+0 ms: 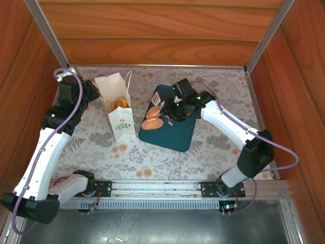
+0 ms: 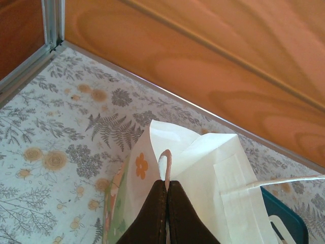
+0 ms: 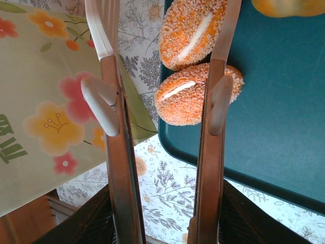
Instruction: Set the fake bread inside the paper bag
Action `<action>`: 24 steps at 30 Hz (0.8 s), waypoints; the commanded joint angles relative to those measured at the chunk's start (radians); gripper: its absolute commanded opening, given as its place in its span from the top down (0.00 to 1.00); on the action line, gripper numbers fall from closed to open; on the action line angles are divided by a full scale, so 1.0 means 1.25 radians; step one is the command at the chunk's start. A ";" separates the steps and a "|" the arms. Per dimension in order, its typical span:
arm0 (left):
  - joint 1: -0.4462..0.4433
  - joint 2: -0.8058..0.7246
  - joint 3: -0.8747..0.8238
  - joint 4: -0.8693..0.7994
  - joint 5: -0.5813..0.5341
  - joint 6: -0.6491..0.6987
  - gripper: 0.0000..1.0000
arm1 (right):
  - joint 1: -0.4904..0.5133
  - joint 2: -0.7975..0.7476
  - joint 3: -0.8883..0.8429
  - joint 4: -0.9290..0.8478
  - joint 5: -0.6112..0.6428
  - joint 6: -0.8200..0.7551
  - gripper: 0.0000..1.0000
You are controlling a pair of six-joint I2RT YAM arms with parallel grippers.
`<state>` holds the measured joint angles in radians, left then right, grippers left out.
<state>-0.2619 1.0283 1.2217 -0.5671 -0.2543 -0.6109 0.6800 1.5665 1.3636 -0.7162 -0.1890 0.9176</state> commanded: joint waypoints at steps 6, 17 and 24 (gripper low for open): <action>0.003 -0.008 -0.009 0.017 0.006 -0.006 1.00 | -0.003 0.025 -0.037 0.062 -0.052 0.034 0.50; 0.003 -0.005 -0.012 0.018 0.007 -0.007 1.00 | -0.005 0.070 -0.026 0.076 -0.067 0.037 0.51; 0.004 -0.004 -0.008 0.018 0.006 -0.006 1.00 | -0.008 0.116 -0.024 0.076 -0.072 0.033 0.53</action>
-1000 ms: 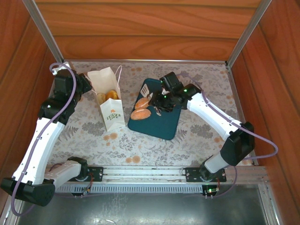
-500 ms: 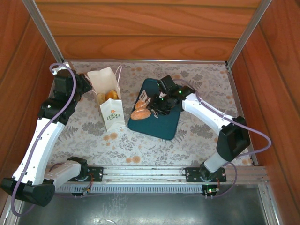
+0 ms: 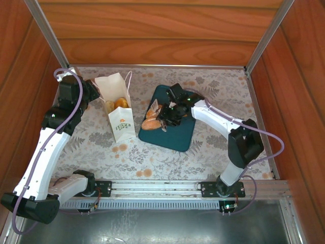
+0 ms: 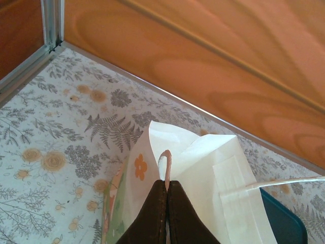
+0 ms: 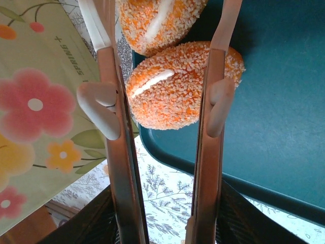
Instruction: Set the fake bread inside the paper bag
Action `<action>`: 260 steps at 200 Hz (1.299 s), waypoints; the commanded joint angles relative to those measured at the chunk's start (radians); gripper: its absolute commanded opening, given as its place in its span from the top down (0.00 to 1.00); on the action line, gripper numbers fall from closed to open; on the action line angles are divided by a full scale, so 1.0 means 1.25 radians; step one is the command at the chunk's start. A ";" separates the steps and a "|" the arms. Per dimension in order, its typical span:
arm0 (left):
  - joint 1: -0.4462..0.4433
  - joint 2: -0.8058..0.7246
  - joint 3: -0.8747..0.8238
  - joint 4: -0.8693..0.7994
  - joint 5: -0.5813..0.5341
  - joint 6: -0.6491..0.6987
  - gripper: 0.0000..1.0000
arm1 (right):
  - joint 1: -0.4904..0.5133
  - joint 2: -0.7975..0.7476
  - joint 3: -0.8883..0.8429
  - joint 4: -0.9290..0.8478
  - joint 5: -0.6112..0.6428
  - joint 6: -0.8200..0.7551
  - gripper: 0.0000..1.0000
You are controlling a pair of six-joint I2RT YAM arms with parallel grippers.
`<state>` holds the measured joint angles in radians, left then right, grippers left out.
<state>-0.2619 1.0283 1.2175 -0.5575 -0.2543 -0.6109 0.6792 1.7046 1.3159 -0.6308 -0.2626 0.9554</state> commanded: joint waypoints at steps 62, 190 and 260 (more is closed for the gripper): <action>0.003 0.001 -0.001 0.010 0.007 -0.007 1.00 | -0.029 -0.028 0.002 0.021 -0.012 0.000 0.77; 0.003 0.002 0.001 0.010 0.006 -0.006 1.00 | -0.103 -0.206 0.008 0.029 0.040 -0.011 0.85; 0.003 0.001 0.002 0.010 0.002 -0.004 1.00 | -0.116 -0.295 0.127 0.010 0.044 -0.048 0.87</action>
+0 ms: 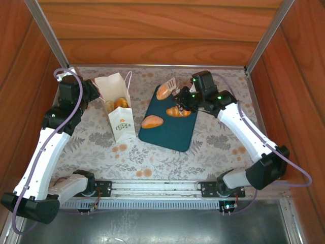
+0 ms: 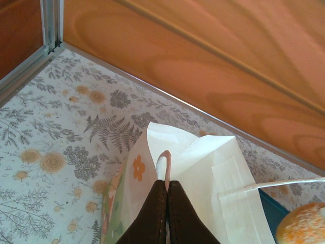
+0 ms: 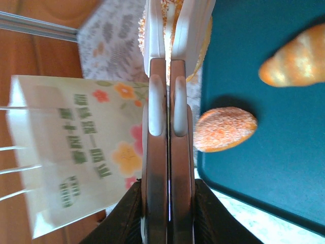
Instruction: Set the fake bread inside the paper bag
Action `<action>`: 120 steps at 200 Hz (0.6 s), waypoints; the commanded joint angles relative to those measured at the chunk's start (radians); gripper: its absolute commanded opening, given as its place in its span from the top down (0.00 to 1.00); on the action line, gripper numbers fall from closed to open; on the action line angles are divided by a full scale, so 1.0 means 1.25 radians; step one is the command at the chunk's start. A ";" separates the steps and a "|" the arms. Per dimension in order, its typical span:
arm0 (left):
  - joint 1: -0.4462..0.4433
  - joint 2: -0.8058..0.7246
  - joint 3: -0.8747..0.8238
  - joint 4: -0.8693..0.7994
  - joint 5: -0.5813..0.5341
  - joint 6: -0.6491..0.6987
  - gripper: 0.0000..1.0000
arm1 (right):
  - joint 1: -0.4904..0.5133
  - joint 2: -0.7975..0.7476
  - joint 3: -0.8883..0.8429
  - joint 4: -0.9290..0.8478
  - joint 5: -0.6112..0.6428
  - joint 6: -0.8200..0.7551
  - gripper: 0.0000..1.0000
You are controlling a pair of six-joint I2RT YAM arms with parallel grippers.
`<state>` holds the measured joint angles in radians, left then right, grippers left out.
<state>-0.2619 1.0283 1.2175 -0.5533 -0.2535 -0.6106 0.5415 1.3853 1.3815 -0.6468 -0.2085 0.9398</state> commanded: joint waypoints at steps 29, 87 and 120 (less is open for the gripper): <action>0.003 -0.002 0.001 0.007 -0.002 -0.002 1.00 | -0.006 -0.035 0.162 0.014 -0.033 -0.072 0.88; 0.003 0.002 -0.001 0.007 -0.003 -0.003 1.00 | 0.028 0.004 0.325 0.013 -0.087 -0.116 0.89; 0.003 0.002 -0.001 0.006 -0.003 -0.004 1.00 | 0.097 0.043 0.392 0.008 -0.078 -0.149 0.89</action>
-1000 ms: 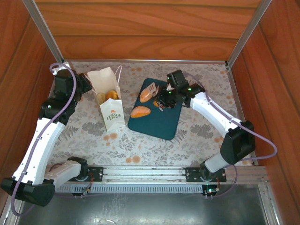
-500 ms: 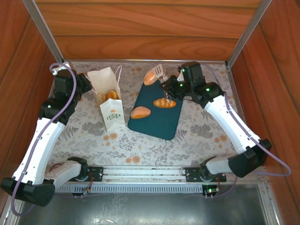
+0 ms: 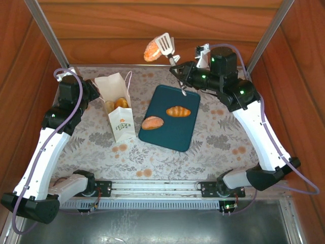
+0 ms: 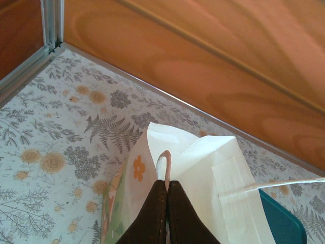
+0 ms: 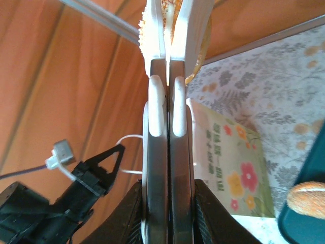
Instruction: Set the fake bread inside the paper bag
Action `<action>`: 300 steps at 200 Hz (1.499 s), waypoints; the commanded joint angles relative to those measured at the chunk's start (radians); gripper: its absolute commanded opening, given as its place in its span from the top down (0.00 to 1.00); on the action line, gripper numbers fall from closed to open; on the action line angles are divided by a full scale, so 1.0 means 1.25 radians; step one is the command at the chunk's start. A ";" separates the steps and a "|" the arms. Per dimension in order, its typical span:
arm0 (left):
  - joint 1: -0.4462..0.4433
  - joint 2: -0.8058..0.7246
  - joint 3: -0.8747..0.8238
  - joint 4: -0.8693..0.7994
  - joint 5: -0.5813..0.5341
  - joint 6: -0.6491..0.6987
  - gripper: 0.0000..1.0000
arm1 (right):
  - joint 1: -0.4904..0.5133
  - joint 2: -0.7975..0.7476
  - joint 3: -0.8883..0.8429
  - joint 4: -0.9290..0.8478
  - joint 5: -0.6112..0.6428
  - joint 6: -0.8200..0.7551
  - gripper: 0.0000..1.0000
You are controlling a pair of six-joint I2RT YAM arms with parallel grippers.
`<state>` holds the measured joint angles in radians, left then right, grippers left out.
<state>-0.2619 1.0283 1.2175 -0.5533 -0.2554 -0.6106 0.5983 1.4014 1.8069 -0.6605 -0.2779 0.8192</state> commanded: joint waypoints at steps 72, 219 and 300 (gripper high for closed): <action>0.003 -0.014 -0.006 0.007 -0.008 -0.005 1.00 | 0.196 0.126 0.147 -0.072 0.040 -0.189 0.89; 0.003 -0.004 -0.001 0.007 -0.001 -0.007 1.00 | 0.268 0.202 0.193 -0.172 0.097 -0.306 0.60; 0.003 0.000 0.004 0.007 0.000 -0.007 1.00 | 0.267 0.214 0.223 -0.173 0.111 -0.295 0.63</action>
<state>-0.2619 1.0245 1.2175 -0.5533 -0.2562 -0.6109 0.9237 1.6745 2.0567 -0.9058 -0.1577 0.4564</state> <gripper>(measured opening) 0.051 0.380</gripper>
